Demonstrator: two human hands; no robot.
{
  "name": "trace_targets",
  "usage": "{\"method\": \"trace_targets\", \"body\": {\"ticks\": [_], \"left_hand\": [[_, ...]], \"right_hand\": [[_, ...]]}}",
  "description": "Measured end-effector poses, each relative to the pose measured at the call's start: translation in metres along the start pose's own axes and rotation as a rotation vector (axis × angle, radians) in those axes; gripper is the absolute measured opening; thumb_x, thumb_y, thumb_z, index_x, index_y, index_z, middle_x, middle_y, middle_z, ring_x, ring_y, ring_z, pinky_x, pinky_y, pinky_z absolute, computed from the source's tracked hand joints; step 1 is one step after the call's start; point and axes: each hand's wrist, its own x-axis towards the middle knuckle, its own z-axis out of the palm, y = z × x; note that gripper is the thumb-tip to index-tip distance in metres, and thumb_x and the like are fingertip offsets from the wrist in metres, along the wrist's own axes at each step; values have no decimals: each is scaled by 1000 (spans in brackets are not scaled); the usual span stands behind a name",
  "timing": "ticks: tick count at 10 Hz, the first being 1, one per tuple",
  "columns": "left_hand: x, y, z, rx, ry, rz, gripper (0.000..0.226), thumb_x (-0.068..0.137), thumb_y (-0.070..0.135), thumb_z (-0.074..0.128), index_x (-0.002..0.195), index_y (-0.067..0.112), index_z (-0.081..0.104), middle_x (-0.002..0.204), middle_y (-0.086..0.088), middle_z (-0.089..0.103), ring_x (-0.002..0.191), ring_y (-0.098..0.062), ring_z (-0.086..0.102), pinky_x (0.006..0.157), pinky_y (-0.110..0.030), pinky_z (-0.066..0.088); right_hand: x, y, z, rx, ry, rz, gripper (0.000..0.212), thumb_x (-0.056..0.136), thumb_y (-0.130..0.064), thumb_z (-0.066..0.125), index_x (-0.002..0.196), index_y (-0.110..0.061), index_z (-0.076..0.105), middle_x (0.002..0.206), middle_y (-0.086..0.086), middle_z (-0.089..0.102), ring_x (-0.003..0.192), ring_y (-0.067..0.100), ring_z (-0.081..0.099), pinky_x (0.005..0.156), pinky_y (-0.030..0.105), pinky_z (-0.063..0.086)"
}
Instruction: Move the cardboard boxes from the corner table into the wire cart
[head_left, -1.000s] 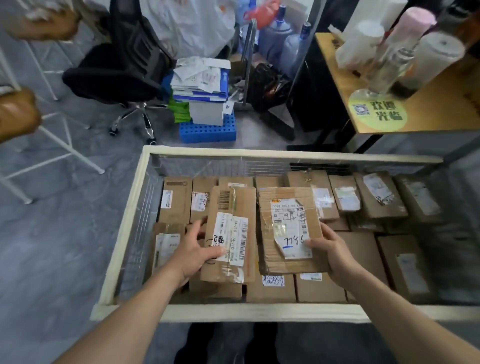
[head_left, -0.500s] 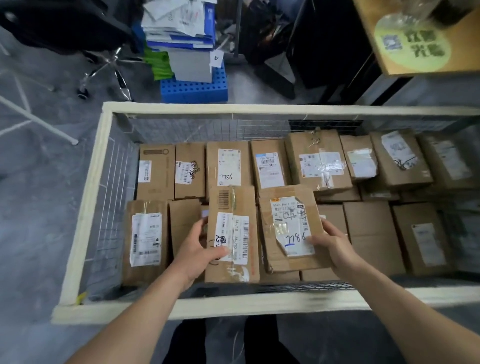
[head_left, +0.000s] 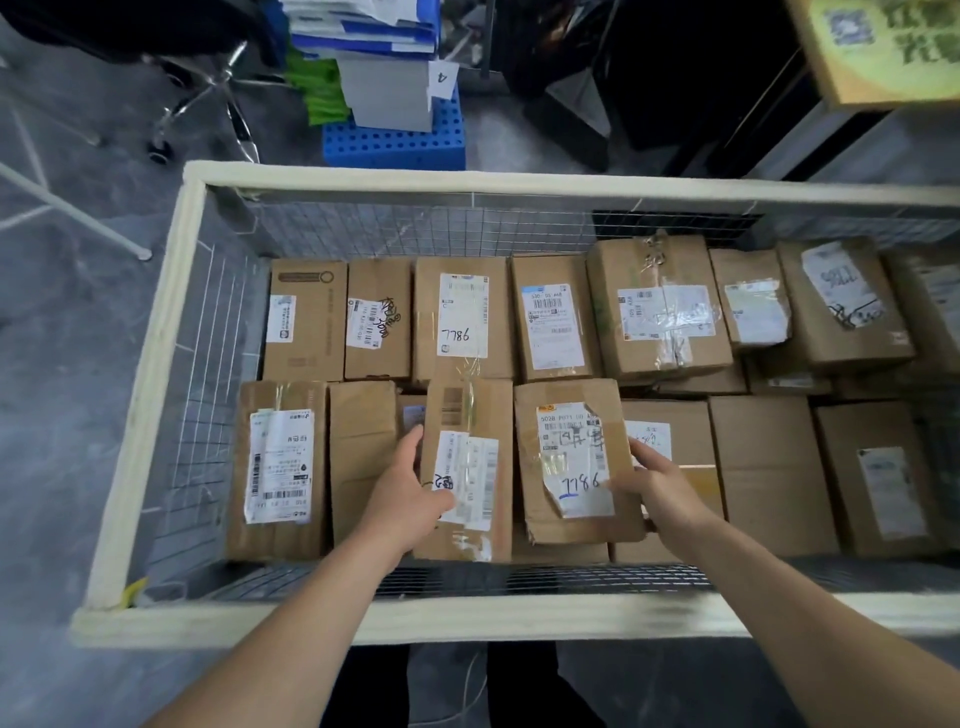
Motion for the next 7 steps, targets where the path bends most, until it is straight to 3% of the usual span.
{"method": "trace_targets", "body": {"ticks": [1,2,3,4,5,6,7], "left_hand": [[1,-3,2,44,44,-29,96,88,-3,66,157,41,17,107,26,47,78,13,46,44,-7,43],[1,-7,2,58,62,-22,92,91,-1,65,158,39,17,134,10,54,77,14,44,42,-4,40],[2,-9,3,91,71,-1,90,91,-4,62,158,39,19,140,7,54,79,16,42,44,-3,41],[-2,-6,5,117,58,15,88,90,-7,58,155,41,25,114,29,56,82,14,51,50,-8,46],[-5,0,3,152,60,27,85,90,-7,57,154,40,28,103,36,53,88,7,59,55,-12,50],[-8,8,0,192,65,54,81,90,-6,58,154,37,31,104,35,52,85,10,56,54,-10,49],[-20,25,-5,161,64,83,76,91,0,62,154,32,33,122,22,60,82,13,52,52,-4,45]], "right_hand": [[4,2,1,-12,-2,23,52,91,8,58,118,-36,64,109,-3,73,103,24,64,70,37,52],[6,3,2,-17,-20,22,54,90,10,59,118,-35,64,113,-3,73,105,24,64,73,37,53],[5,4,4,-41,-44,9,57,88,11,59,125,-32,65,111,-4,75,109,25,64,78,38,55],[2,3,8,-61,-43,-2,57,85,13,60,117,-34,66,107,-3,76,110,27,65,85,40,56],[-2,2,11,-111,-64,-5,55,85,11,61,121,-30,64,114,1,74,113,28,64,100,49,53],[-8,0,8,-207,-76,-25,54,85,4,66,132,-22,59,115,1,73,111,26,66,101,50,52],[-17,-7,5,-277,-39,-43,75,86,-3,70,153,-22,42,134,5,65,123,27,60,106,50,49]]}}
